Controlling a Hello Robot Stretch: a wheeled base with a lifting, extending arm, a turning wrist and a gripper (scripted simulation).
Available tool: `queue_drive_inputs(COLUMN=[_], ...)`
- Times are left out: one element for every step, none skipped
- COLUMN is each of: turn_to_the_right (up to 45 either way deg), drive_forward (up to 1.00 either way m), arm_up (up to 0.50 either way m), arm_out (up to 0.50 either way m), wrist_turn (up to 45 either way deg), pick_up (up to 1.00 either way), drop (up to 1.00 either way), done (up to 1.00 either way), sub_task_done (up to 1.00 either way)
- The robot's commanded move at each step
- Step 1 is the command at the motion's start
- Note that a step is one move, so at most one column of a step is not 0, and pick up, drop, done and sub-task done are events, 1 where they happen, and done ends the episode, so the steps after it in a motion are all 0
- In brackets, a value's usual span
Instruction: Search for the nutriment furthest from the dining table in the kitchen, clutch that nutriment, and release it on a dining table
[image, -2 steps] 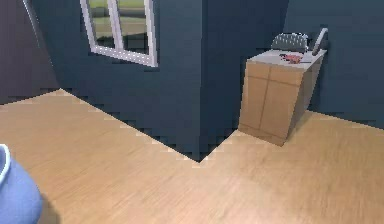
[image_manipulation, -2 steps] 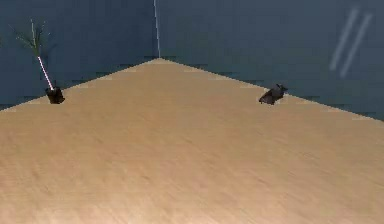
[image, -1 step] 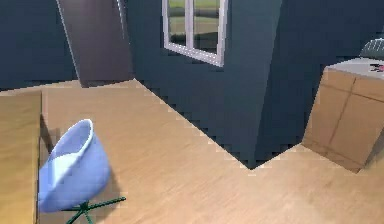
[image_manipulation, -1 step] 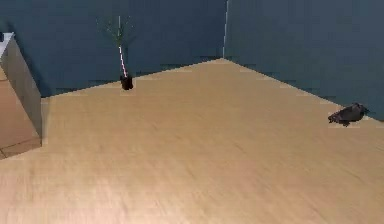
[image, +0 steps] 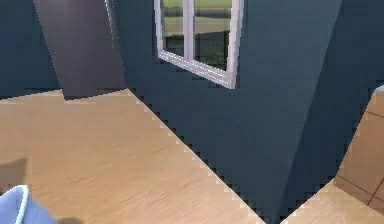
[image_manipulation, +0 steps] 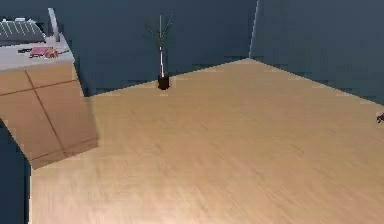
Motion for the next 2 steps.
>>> queue_drive_inputs(turn_to_the_right=[-30.0, 0.0], drive_forward=[0.00, 0.05], arm_up=[0.00, 0.00], arm_out=[0.00, 0.00], wrist_turn=[0.0, 0.0], pick_up=[0.00, 0.00], drop=[0.00, 0.00], done=[0.00, 0.00], sub_task_done=[0.00, 0.00])
